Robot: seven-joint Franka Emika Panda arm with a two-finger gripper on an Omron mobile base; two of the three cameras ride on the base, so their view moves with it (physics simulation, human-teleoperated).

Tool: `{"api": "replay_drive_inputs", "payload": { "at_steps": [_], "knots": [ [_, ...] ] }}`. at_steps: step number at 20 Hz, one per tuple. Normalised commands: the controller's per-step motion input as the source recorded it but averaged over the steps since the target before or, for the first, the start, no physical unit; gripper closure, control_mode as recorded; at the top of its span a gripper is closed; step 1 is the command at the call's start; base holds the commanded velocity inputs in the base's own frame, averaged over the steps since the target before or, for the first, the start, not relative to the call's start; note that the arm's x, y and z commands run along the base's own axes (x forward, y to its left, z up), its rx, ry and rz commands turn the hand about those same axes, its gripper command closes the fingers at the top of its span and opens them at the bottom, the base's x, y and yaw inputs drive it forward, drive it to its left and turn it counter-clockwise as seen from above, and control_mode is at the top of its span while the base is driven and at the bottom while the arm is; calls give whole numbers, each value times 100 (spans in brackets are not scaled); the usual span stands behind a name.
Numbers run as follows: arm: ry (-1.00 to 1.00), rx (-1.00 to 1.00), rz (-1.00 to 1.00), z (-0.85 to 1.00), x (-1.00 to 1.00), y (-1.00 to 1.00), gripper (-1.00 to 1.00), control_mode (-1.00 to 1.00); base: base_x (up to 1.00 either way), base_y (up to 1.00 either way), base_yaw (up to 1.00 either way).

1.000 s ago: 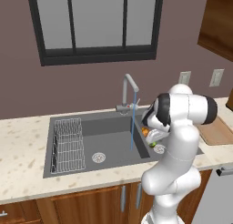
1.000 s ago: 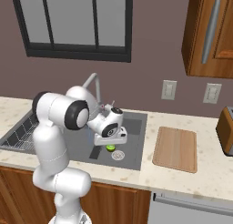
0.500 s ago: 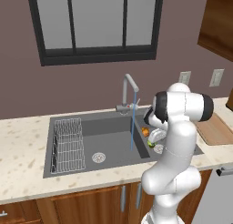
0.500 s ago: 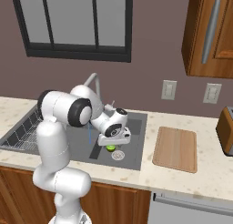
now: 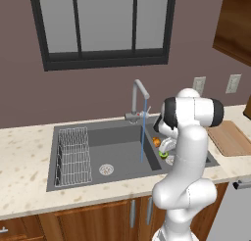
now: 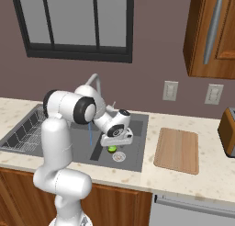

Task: Pick the kiwi, peach from the sink and place them on the cutting board to airdry. Then turn off the sink faucet.

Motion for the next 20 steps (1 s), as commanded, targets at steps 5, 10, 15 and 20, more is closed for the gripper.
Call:
{"api": "replay_drive_inputs", "payload": {
  "at_steps": [5, 10, 15, 20],
  "knots": [
    [0, 0, 0, -21, 18, 0, -100, -100, 0, 0, 0],
    [0, 0, 0, -20, 16, 0, -100, -100, 0, 0, 0],
    [0, 0, 0, -15, 8, 2, -100, -100, 0, 0, 0],
    [0, 0, 0, -13, 3, 7, -100, -100, 0, 0, 0]
  ]
}}
